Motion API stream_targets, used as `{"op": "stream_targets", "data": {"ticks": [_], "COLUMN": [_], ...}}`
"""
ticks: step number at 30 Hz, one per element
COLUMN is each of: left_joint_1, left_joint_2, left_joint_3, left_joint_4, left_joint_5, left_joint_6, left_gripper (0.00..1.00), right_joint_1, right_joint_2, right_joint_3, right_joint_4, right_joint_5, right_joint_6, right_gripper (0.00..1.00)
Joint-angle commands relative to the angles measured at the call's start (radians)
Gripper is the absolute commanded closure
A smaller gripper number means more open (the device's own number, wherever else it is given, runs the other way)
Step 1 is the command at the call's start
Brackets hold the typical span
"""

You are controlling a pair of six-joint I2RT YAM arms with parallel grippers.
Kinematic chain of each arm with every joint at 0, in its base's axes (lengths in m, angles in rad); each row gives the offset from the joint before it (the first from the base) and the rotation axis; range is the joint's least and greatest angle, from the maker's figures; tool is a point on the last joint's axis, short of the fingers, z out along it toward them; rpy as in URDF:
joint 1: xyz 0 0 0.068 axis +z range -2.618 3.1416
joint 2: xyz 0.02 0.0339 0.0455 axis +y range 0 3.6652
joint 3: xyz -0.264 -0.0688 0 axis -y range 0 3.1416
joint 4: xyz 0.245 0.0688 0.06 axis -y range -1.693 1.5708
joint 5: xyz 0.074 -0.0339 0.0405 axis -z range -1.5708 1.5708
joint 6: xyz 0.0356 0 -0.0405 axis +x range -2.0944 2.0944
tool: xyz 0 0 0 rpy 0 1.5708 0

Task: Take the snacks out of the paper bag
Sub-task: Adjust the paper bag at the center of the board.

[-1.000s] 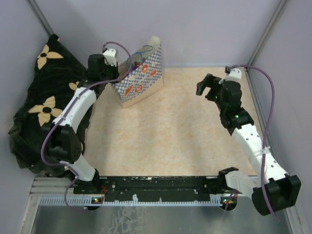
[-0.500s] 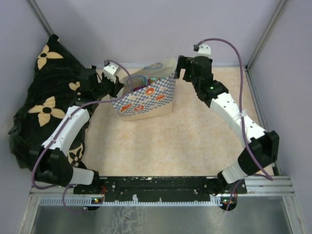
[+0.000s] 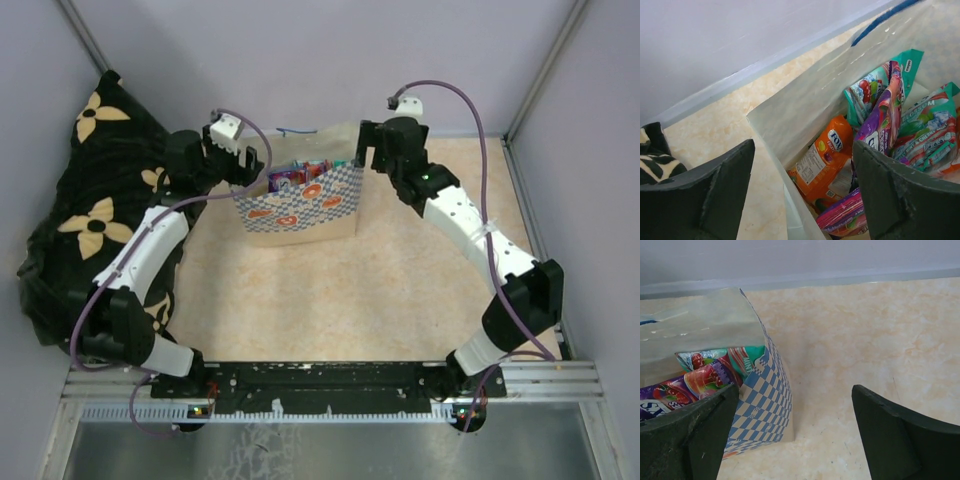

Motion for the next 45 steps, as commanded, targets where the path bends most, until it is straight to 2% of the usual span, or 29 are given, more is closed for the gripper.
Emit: {"op": "stream_targets", "data": {"ticks": [1,9,14,18,24,26,28,30,32,34,35,40,45], "left_joint_1": [0.0,-0.001,-0.003,-0.01,-0.023,-0.023,-0.024,-0.024,-0.026,-0.027,-0.028,-0.029,-0.029], "left_joint_2": [0.011,0.007,0.015,0.074,0.169,0.192,0.205,0.208,0.202,0.191,0.182,0.187,0.368], "left_joint_3": [0.045,0.1,0.158,0.239,0.323,0.341,0.363,0.383,0.405,0.426,0.43,0.464,0.677], "left_joint_4": [0.03,-0.047,-0.18,-0.349,-0.425,-0.436,-0.439,-0.439,-0.443,-0.449,-0.446,-0.393,-0.372], "left_joint_5": [-0.038,-0.137,-0.268,-0.307,-0.326,-0.319,-0.321,-0.324,-0.323,-0.316,-0.313,-0.328,-0.419], "left_joint_6": [-0.036,-0.117,-0.173,-0.186,-0.189,-0.189,-0.189,-0.187,-0.184,-0.184,-0.185,-0.188,-0.177], "left_gripper": [0.13,0.09,0.09,0.15,0.26,0.3,0.37,0.5,0.66,0.93,1.0,1.0,1.0], "right_joint_1": [0.014,0.014,0.014,0.014,0.014,0.013,0.014,0.014,0.014,0.014,0.014,0.012,-0.021], "right_joint_2": [0.036,0.186,0.266,0.331,0.357,0.371,0.388,0.406,0.424,0.436,0.437,0.467,0.613], "right_joint_3": [0.059,0.269,0.398,0.484,0.51,0.535,0.568,0.605,0.647,0.687,0.698,0.785,1.1], "right_joint_4": [0.054,-0.055,-0.173,-0.275,-0.289,-0.303,-0.316,-0.331,-0.349,-0.363,-0.363,-0.35,-0.382], "right_joint_5": [0.02,0.024,0.026,0.036,-0.003,-0.014,-0.023,-0.03,-0.037,-0.04,-0.041,-0.026,-0.027], "right_joint_6": [-0.047,-0.08,-0.098,-0.112,-0.115,-0.123,-0.137,-0.154,-0.171,-0.186,-0.19,-0.235,-0.273], "right_gripper": [0.06,0.13,0.24,0.28,0.49,0.53,0.59,0.7,0.82,0.98,1.0,1.0,1.0]}}
